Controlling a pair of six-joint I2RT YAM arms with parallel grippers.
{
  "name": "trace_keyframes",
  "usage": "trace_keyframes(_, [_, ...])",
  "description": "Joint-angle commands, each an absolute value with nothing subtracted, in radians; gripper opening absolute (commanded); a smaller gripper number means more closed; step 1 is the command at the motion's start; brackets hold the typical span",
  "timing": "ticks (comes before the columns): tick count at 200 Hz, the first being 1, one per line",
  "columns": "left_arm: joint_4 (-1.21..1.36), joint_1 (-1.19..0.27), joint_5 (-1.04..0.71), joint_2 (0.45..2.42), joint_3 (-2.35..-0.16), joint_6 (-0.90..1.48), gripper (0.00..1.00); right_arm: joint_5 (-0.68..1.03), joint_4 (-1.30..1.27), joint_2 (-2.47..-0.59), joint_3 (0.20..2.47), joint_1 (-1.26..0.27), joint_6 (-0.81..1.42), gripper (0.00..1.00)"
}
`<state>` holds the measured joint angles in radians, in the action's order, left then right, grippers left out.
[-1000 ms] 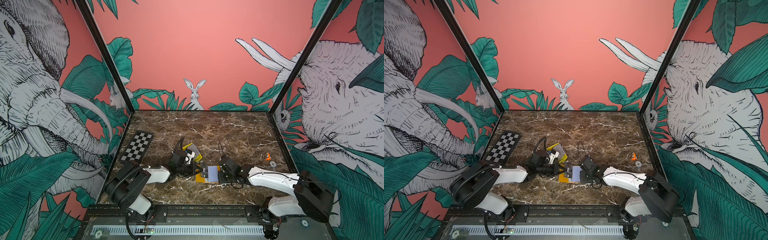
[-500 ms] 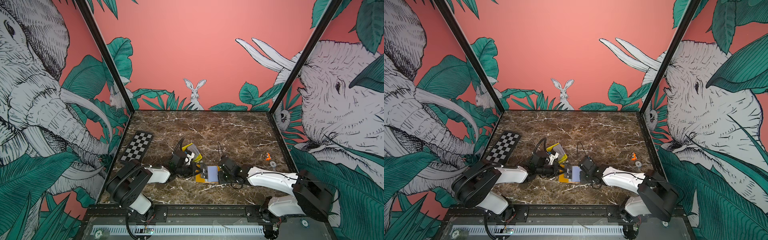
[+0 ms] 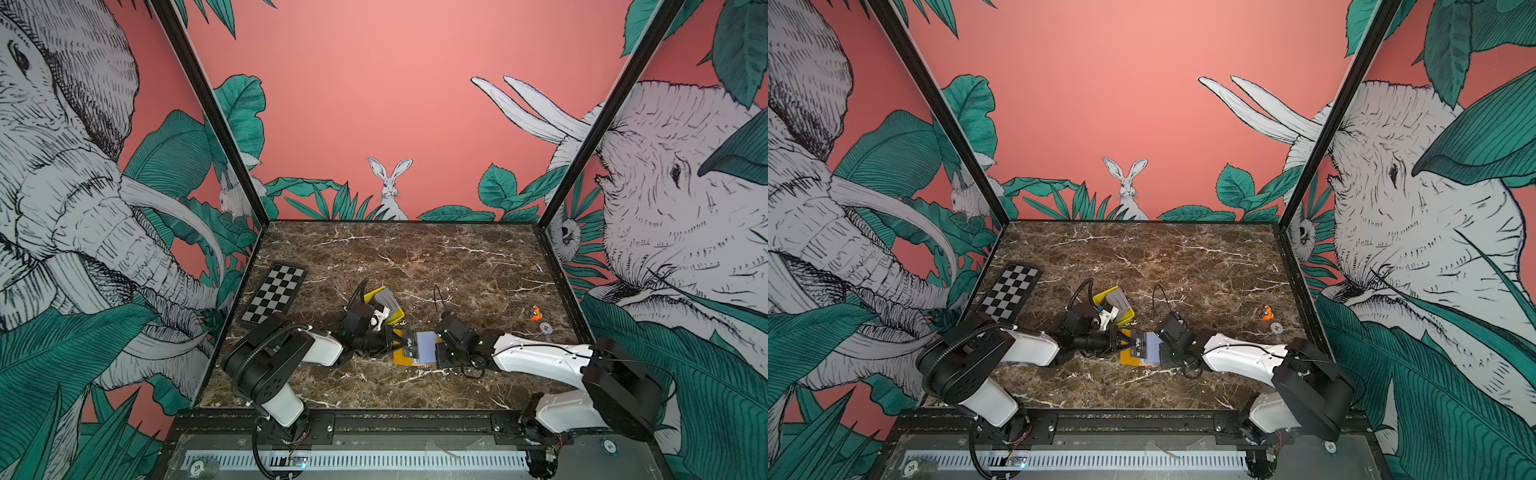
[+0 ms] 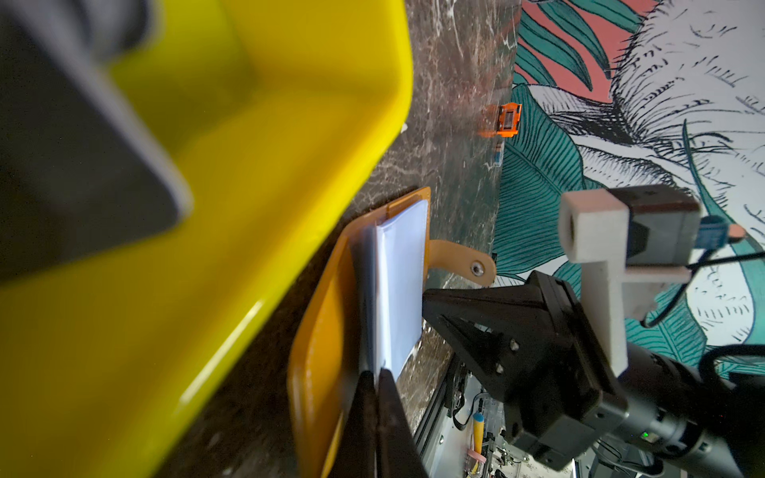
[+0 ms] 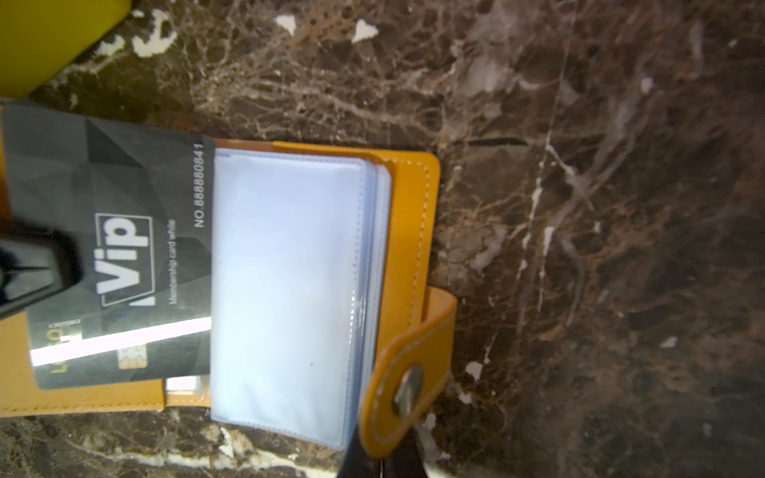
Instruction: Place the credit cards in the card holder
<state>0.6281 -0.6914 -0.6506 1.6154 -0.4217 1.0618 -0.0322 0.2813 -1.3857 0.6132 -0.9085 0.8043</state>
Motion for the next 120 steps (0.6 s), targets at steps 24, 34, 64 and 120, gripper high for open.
trace_keyframes(24, [0.696, -0.694, -0.676, 1.634, -0.405, 1.102, 0.00, -0.081, 0.317, -1.398, 0.620, -0.927, 0.805, 0.06])
trace_keyframes(34, [0.709, -0.695, -0.678, 1.637, -0.404, 1.110, 0.00, -0.082, 0.317, -1.400, 0.619, -0.929, 0.807, 0.06])
trace_keyframes(64, [0.749, -0.694, -0.688, 1.638, -0.395, 1.139, 0.00, -0.087, 0.316, -1.411, 0.621, -0.931, 0.809, 0.05])
trace_keyframes(120, [0.725, -0.695, -0.690, 1.637, -0.397, 1.133, 0.00, -0.090, 0.315, -1.417, 0.624, -0.933, 0.809, 0.05])
